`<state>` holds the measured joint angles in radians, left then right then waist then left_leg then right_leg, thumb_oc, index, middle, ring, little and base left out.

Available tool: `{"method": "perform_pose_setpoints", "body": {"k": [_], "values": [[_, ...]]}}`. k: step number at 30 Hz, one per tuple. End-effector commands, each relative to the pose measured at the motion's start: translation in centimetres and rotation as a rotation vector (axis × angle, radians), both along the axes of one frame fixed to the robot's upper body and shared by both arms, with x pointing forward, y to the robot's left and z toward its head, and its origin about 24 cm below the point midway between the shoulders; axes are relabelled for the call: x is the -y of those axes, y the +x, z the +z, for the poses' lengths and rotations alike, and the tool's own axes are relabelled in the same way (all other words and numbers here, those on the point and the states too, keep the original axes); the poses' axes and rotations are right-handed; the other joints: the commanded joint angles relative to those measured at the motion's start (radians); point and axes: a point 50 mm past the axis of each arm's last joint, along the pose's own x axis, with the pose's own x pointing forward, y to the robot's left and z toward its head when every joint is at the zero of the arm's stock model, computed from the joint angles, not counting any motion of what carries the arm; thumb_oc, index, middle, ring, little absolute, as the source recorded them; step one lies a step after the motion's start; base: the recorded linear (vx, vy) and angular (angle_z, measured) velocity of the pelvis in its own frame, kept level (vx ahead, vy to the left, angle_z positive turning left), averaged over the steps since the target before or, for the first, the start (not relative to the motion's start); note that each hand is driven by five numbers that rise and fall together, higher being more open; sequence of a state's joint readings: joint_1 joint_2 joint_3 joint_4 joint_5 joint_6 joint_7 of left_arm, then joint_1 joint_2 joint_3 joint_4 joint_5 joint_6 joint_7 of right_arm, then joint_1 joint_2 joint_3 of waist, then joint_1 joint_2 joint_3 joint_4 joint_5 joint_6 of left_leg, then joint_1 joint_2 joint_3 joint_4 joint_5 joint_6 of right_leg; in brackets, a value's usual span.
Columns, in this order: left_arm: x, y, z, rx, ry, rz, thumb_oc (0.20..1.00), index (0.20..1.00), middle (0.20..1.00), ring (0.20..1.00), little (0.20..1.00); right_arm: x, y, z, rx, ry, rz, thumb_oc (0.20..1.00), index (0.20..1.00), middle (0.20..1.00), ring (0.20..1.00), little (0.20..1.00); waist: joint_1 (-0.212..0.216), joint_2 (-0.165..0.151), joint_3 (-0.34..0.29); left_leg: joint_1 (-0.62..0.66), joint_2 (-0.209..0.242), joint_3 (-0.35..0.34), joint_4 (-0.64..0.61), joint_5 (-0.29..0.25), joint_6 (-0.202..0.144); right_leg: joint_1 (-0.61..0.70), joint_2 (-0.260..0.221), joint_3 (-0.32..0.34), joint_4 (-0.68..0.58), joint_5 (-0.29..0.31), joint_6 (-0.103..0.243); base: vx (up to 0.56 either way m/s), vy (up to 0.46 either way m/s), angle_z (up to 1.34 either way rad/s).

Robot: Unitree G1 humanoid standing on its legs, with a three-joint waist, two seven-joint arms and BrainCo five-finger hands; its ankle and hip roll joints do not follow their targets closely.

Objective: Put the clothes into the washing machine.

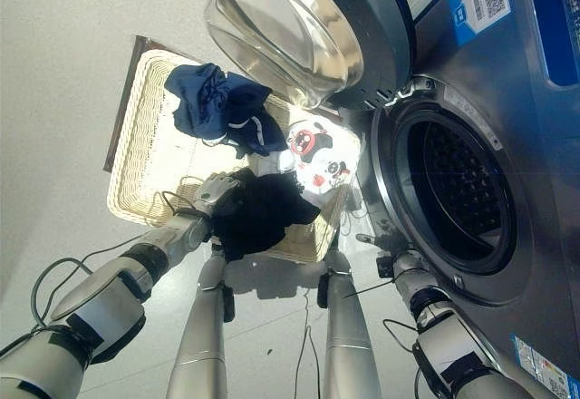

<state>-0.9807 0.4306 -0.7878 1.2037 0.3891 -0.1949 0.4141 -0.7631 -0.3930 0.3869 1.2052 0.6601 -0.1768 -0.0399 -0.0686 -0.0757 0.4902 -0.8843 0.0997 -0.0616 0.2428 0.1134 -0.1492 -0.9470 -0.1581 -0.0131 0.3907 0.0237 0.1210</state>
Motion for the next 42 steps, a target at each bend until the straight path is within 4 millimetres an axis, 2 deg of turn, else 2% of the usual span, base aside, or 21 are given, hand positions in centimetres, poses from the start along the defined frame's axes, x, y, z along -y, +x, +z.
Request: {"method": "perform_pose_setpoints", "body": {"k": [1,2,5,6,9,10,15,22,23,26,30,42], "values": [[-1.6,-0.7,-0.7,0.05,-0.339,0.128,0.2,0.2,0.2,0.2,0.2,-0.1,0.6,2.4,0.193,0.138,-0.013,1.0,1.0,1.0,1.0,1.0,0.014,-0.007,0.03,-0.024,-0.091,-0.002,0.043,-0.001,0.065,0.018,0.084,-0.043,-0.153,0.185,0.005,0.0,0.0,0.0],[-1.6,-0.7,-0.1,0.088,-0.482,0.127,0.2,0.2,0.2,0.2,0.2,-0.4,0.7,3.2,0.253,0.191,-0.007,1.0,1.0,1.0,1.0,1.0,0.017,-0.004,0.03,-0.023,-0.092,-0.003,0.043,-0.001,0.063,0.019,0.081,-0.045,-0.151,0.181,0.005,0.0,0.0,0.0],[-1.0,-1.0,1.2,0.157,-0.748,0.068,0.2,0.2,0.2,0.2,0.2,-1.3,0.7,4.6,0.359,0.291,0.013,1.0,1.0,1.0,1.0,1.0,0.021,0.001,0.03,-0.015,-0.094,-0.005,0.036,-0.002,0.06,0.024,0.076,-0.05,-0.149,0.175,0.008,0.0,0.0,0.0],[-0.2,-1.3,2.3,0.197,-0.878,0.005,0.2,0.2,0.2,0.2,0.2,-2.2,0.7,5.9,0.415,0.326,0.036,1.0,1.0,1.0,1.0,1.0,0.025,0.005,0.03,-0.014,-0.097,-0.005,0.029,-0.001,0.058,0.022,0.073,-0.055,-0.149,0.173,0.009,0.0,0.0,0.0],[0.5,-1.6,2.9,0.221,-0.935,-0.043,0.2,0.2,0.2,0.2,0.2,-3.0,0.5,6.7,0.455,0.343,0.06,1.0,1.0,1.0,1.0,1.0,0.026,0.009,0.03,-0.017,-0.098,-0.005,0.028,0.0,0.057,0.017,0.069,-0.057,-0.145,0.172,0.011,0.0,0.0,0.0],[1.0,-2.1,3.7,0.249,-1.022,-0.112,0.2,0.2,0.2,0.2,0.2,-4.0,0.0,7.7,0.502,0.358,0.097,1.0,1.0,1.0,1.0,1.0,0.027,0.012,0.03,-0.014,-0.101,-0.006,0.024,0.0,0.058,0.017,0.065,-0.059,-0.144,0.171,0.012,0.0,0.0,0.0],[3.7,-4.3,6.1,0.31,-1.185,-0.375,0.2,0.2,0.2,0.2,0.2,-7.2,-2.0,10.8,0.645,0.383,0.264,1.0,1.0,1.0,1.0,1.0,0.036,0.024,0.03,-0.013,-0.11,-0.011,0.018,-0.002,0.066,0.014,0.052,-0.068,-0.137,0.165,0.017,0.0,0.0,0.0],[5.1,-5.6,7.9,0.296,-1.257,-0.555,0.2,0.2,0.2,0.2,0.2,-9.9,-3.3,12.9,0.73,0.401,0.443,1.0,1.0,1.0,1.0,1.0,0.041,0.033,0.03,-0.015,-0.113,-0.011,0.021,0.0,0.071,0.008,0.045,-0.068,-0.126,0.159,0.018,0.0,0.0,0.0],[5.9,-6.0,8.7,0.287,-1.262,-0.626,0.2,0.2,0.2,0.2,0.2,-10.8,-3.7,13.9,0.764,0.411,0.527,1.0,1.0,1.0,1.0,1.0,0.044,0.037,0.03,-0.015,-0.113,-0.01,0.02,0.002,0.073,0.008,0.042,-0.071,-0.124,0.158,0.018,0.0,0.0,0.0],[6.7,-6.4,9.6,0.273,-1.254,-0.694,0.2,0.2,0.2,0.2,0.2,-12.1,-4.1,15.4,0.802,0.433,0.633,1.0,1.0,1.0,1.0,1.0,0.05,0.043,0.03,-0.019,-0.116,-0.014,0.025,0.004,0.074,0.004,0.037,-0.073,-0.12,0.157,0.017,0.01,-0.01,0.02],[7.5,-6.8,10.5,0.262,-1.239,-0.759,0.2,0.2,0.2,0.2,0.2,-13.8,-4.6,16.7,0.821,0.433,0.755,1.0,1.0,1.0,1.0,1.0,0.057,0.051,0.03,-0.022,-0.118,-0.018,0.026,0.006,0.074,0.001,0.034,-0.076,-0.118,0.155,0.015,0.01,-0.008,0.02],[9.1,-8.2,12.3,0.205,-1.261,-0.939,0.2,0.2,0.2,0.2,0.2,-15.2,-4.6,18.4,0.862,0.447,0.803,1.0,1.0,1.0,1.0,1.0,0.073,0.067,0.03,-0.022,-0.124,-0.015,0.022,0.01,0.077,0.002,0.032,-0.088,-0.119,0.153,0.009,0.0,0.0,0.0]]}}
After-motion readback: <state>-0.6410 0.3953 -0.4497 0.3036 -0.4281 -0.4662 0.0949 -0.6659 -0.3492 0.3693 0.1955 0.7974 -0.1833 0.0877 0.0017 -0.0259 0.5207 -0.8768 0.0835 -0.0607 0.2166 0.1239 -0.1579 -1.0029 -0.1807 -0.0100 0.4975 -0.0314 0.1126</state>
